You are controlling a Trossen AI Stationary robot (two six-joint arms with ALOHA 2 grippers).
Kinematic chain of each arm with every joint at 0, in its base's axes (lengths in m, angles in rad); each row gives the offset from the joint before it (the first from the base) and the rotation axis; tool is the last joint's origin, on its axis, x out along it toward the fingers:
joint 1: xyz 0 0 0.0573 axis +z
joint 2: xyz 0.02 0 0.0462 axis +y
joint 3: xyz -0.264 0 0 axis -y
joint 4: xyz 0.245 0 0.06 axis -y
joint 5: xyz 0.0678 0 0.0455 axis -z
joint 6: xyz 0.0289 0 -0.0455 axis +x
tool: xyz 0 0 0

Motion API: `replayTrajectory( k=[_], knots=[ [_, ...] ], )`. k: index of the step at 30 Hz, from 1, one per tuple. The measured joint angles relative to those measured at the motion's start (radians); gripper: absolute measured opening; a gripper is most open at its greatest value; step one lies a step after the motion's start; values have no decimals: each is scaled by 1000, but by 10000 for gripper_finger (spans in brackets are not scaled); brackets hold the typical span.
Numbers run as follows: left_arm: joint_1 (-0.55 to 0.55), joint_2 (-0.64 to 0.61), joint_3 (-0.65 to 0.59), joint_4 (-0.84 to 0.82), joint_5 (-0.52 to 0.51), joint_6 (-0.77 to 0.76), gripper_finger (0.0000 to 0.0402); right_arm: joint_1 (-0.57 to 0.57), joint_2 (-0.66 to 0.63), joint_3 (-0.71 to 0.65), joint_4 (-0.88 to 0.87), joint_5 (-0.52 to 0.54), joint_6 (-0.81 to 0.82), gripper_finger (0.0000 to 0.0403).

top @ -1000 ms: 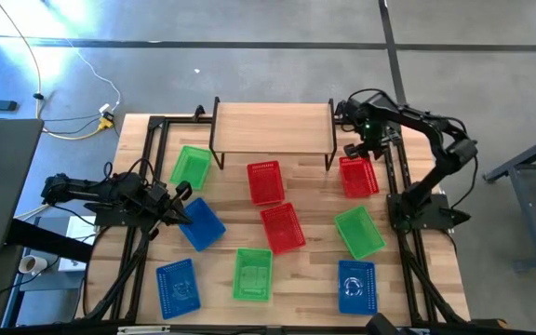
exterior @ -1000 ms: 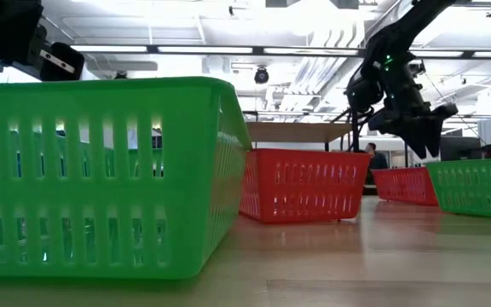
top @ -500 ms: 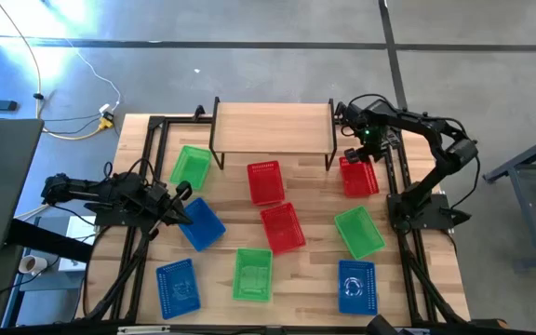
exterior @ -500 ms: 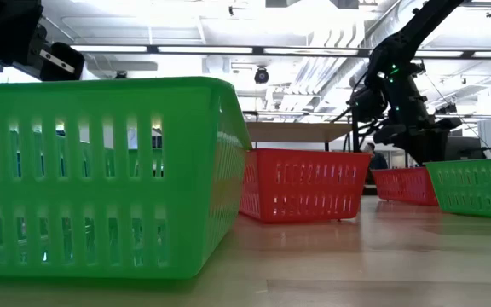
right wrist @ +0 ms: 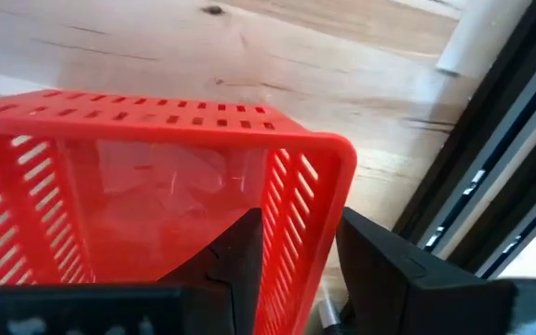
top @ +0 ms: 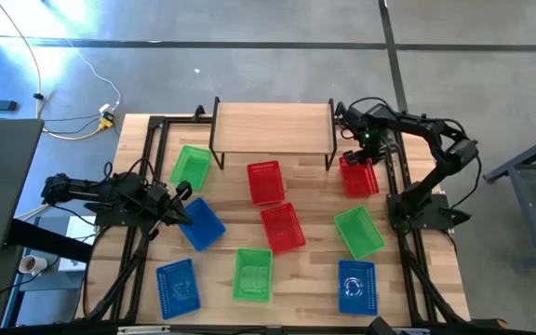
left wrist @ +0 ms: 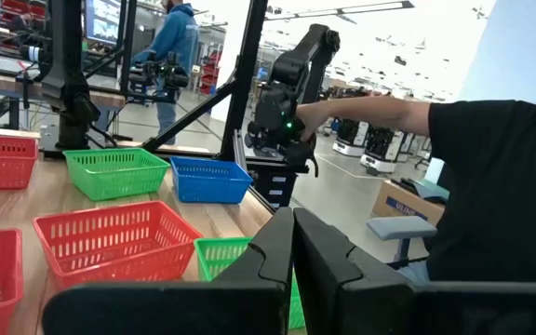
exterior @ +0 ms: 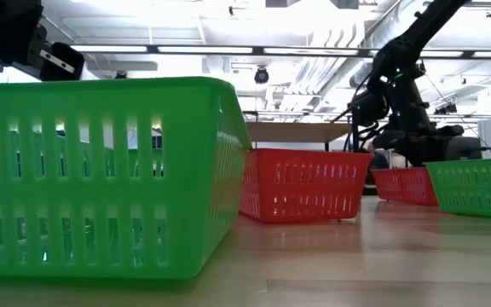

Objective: Stack baskets on shelf by color
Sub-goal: Stack the top right red basket on the top of the bottom red basket

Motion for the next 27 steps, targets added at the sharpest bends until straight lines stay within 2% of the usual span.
replayTrajectory(
  k=[4,12,23,27],
  knots=[
    [0,0,0,0,0,0,1,0,0,-17,1,8,0,113],
    [0,0,0,0,0,0,1,0,0,-23,10,34,0,9],
    [0,0,0,0,0,0,1,0,-4,-22,10,33,7,3],
    [0,0,0,0,0,0,1,0,-47,-22,11,32,9,2]
  ],
)
